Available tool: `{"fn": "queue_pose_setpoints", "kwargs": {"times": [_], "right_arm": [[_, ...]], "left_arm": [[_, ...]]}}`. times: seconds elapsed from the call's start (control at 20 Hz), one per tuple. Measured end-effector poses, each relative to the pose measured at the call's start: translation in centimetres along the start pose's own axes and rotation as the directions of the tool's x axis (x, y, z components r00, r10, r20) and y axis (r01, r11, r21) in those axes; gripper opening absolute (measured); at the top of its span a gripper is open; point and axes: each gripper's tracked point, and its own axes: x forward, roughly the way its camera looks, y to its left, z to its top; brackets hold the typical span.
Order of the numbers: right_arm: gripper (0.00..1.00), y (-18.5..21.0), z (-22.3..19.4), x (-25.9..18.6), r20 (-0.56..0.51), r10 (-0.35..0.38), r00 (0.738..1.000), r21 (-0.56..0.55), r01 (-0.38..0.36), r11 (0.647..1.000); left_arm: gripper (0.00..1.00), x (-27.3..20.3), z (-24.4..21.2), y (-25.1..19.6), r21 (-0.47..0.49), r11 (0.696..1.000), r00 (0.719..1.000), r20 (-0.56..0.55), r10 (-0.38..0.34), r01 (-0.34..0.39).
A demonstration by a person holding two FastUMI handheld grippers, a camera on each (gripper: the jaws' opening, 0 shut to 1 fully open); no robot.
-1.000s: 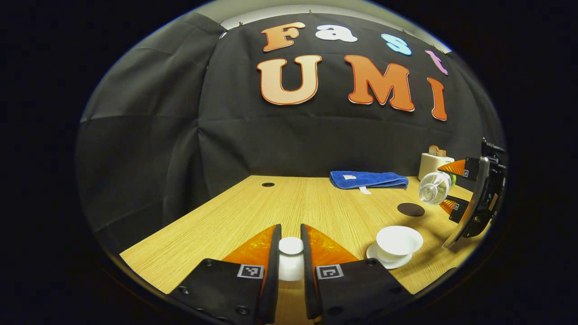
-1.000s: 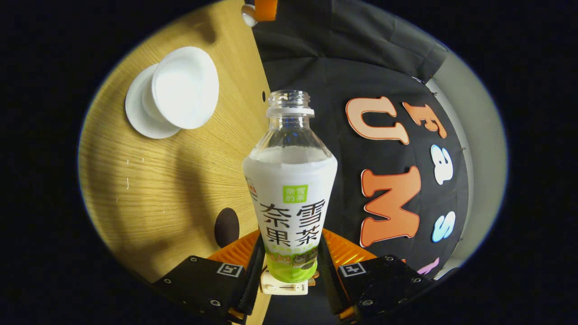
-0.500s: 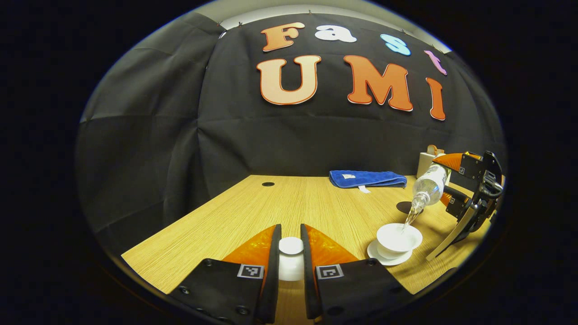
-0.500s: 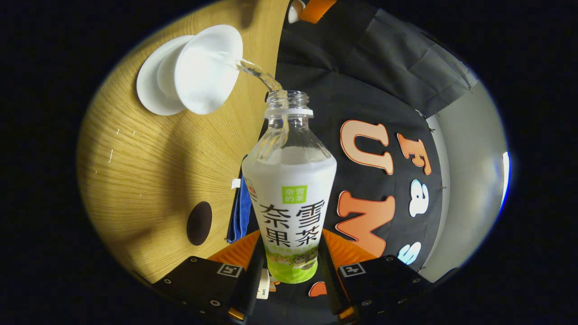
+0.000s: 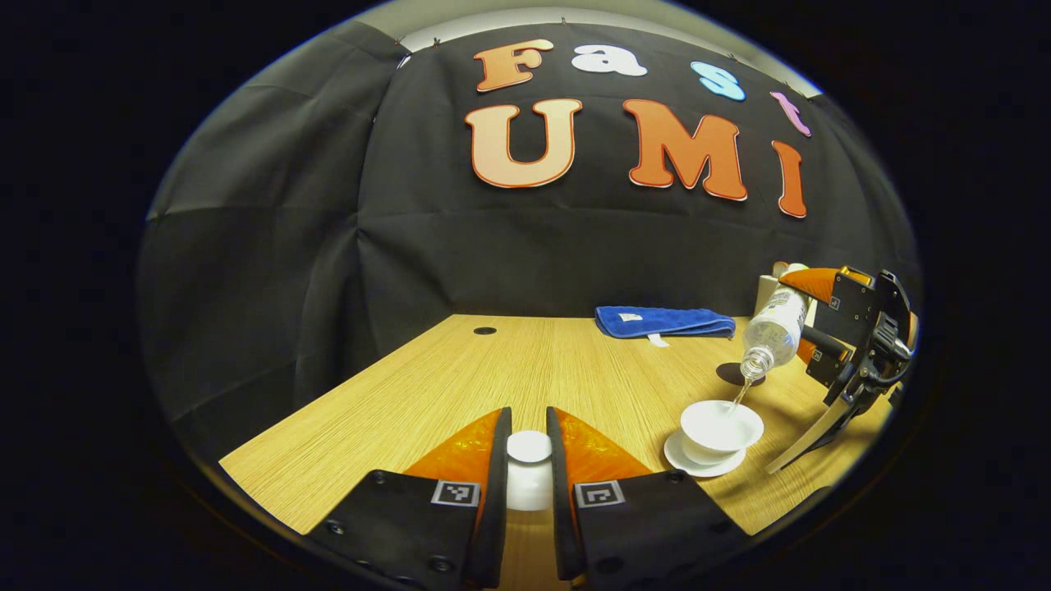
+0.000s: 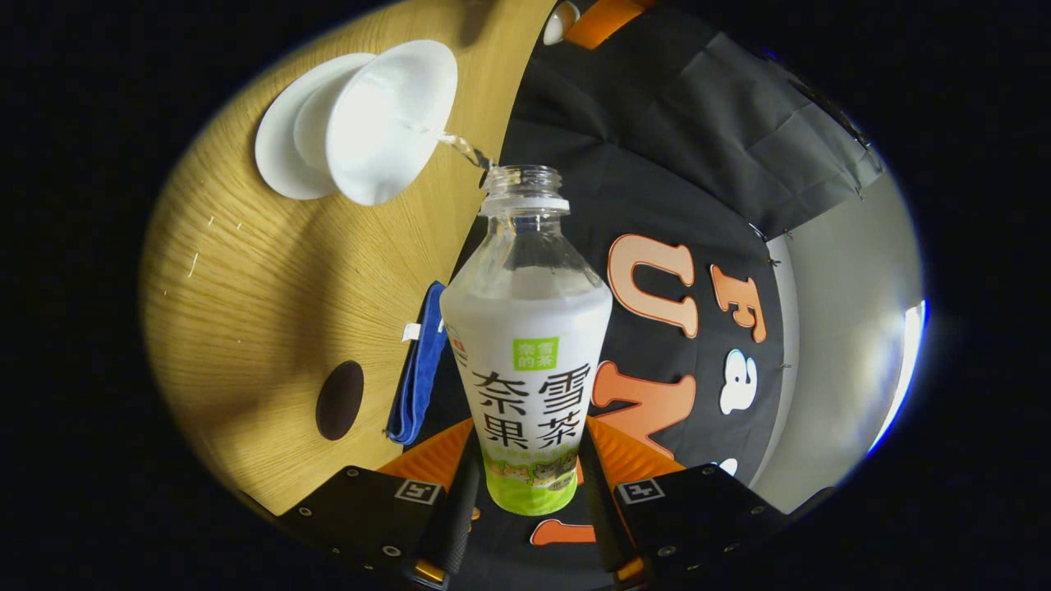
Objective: Open the teacup lid with one hand, grasp the water bottle and pour water into the teacup with the other hand; after pouring, place the water bottle on the coaster and then close the teacup lid.
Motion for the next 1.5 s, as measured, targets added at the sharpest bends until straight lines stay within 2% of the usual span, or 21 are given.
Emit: {"fn": "queue_pose_setpoints", "kwargs": {"times": [0.3,0.35,0.4,0.55,0.65,0.7,0.75,1.1,1.2,1.35,1.5], "right_arm": [[0.63,-0.7,0.5,-0.9,0.032,-0.065,0.997,-0.084,0.067,0.994],[0.6,-0.7,0.7,-1.1,0.036,-0.074,0.997,-0.091,0.077,0.993],[0.63,-0.9,0.8,-1.3,0.046,-0.084,0.995,-0.101,0.088,0.991],[0.63,-1.6,1.0,-1.5,0.081,-0.113,0.99,-0.151,0.125,0.981],[0.63,-1.6,0.9,-1.3,0.092,-0.124,0.988,-0.168,0.138,0.976],[0.6,-1.6,1.0,-1.1,0.1,-0.122,0.987,-0.174,0.138,0.975],[0.63,-1.9,1.1,-1.0,0.109,-0.128,0.986,-0.181,0.146,0.972],[0.63,-2.8,1.3,-0.6,0.181,-0.175,0.968,-0.249,0.217,0.944],[0.63,-2.4,1.2,-0.6,0.187,-0.165,0.968,-0.234,0.207,0.95],[0.63,-2.9,1.2,-0.4,0.206,-0.173,0.963,-0.254,0.223,0.941],[0.63,-2.7,1.3,-0.3,0.209,-0.151,0.966,-0.236,0.199,0.951]], "left_arm": [[0.28,-0.2,0.2,-0.1,0.002,1.0,1.0,0.003,-0.012,0.012],[0.28,-0.2,0.2,-0.1,0.002,1.0,1.0,0.004,-0.012,0.012],[0.28,-0.2,0.3,-0.2,0.001,1.0,1.0,0.007,-0.012,0.012],[0.28,-0.3,0.3,-0.4,0.0,1.0,1.0,0.007,-0.017,0.017],[0.28,-0.5,0.2,-0.4,0.003,1.0,1.0,0.005,-0.019,0.019],[0.28,-0.5,0.2,-0.4,0.005,1.0,1.0,0.004,-0.019,0.019],[0.28,-0.4,0.1,-0.3,0.006,1.0,1.0,0.003,-0.018,0.018],[0.28,-1.0,0.5,-0.4,0.01,1.0,1.0,0.013,-0.023,0.022],[0.28,-1.1,0.6,-0.4,0.009,1.0,1.0,0.016,-0.024,0.024],[0.28,-1.1,1.2,-0.7,0.005,1.0,0.999,0.025,-0.028,0.028],[0.28,-1.3,1.9,-1.0,0.014,1.0,0.999,0.03,-0.027,0.027]]}}
